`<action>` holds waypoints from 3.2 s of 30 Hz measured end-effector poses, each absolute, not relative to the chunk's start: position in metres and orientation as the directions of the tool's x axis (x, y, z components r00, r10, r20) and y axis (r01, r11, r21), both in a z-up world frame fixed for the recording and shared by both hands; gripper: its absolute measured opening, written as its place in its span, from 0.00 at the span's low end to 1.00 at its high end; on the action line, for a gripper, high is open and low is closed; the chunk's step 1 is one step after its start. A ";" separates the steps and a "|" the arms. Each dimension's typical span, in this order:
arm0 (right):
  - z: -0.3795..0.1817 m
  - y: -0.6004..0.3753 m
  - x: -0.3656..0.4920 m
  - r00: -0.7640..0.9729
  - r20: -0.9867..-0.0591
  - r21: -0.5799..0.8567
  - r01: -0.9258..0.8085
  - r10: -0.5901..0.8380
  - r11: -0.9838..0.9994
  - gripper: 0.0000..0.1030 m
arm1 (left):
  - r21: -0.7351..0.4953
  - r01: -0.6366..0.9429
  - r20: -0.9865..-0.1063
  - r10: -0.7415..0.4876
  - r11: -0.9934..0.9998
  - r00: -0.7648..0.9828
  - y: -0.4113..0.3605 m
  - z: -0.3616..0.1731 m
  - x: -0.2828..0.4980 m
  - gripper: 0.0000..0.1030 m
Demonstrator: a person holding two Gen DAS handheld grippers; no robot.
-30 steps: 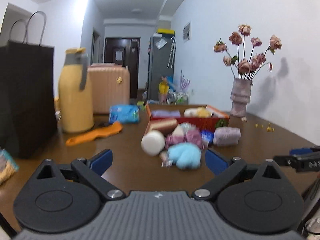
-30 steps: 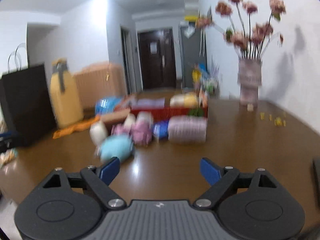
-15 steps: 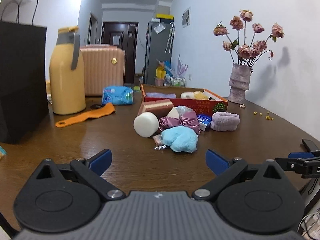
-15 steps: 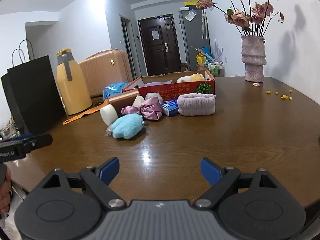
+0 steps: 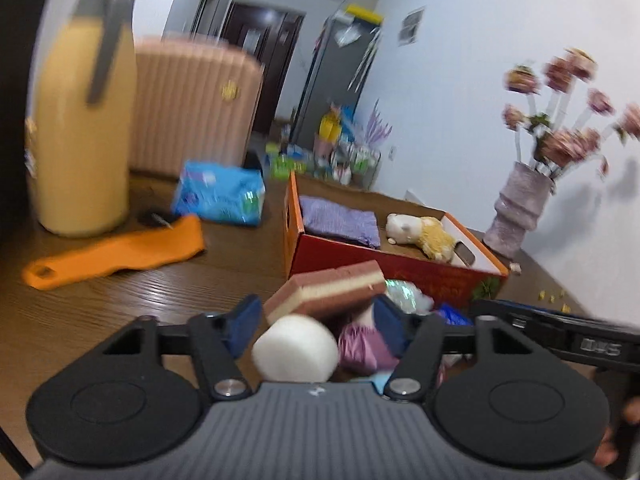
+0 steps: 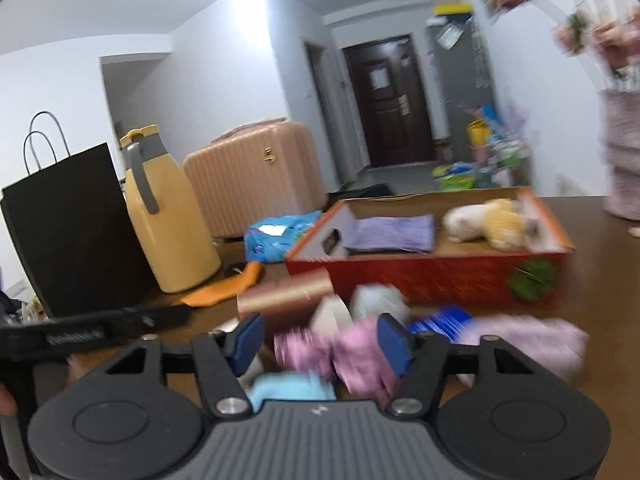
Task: Organize soft objects
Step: 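Reach the left tool to the layered sponge block and grasp it, then lift the sponge block with the left tool and lower it into the box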
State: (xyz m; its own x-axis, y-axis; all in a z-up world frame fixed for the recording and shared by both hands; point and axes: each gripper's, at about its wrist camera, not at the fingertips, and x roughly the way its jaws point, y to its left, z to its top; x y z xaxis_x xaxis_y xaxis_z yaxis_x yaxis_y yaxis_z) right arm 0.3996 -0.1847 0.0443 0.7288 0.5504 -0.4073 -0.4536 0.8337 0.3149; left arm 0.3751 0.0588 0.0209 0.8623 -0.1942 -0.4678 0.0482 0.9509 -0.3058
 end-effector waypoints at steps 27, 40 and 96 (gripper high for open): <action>0.041 -0.229 0.299 0.746 -0.294 0.350 -0.498 0.598 0.793 0.22 | -0.379 0.277 -0.359 -0.416 0.883 0.835 0.014 0.014 0.278 0.34; -0.024 -0.263 0.186 0.691 -0.389 0.500 -0.397 0.609 0.770 0.29 | -0.429 0.367 -0.462 -0.549 0.826 0.696 0.003 -0.032 0.196 0.53; 0.040 -0.178 0.569 0.679 -0.555 0.365 -0.321 0.481 0.874 0.44 | -0.074 0.159 -0.650 -0.168 0.985 0.741 0.010 0.041 0.560 0.42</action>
State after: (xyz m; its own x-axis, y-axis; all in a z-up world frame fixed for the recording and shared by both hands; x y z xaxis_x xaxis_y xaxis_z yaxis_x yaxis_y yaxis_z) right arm 0.5690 -0.1781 0.0405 0.6785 0.4809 -0.5553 -0.3207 0.8740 0.3650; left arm 0.5602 0.0104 0.0406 0.7414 -0.1683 -0.6496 0.1586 0.9846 -0.0741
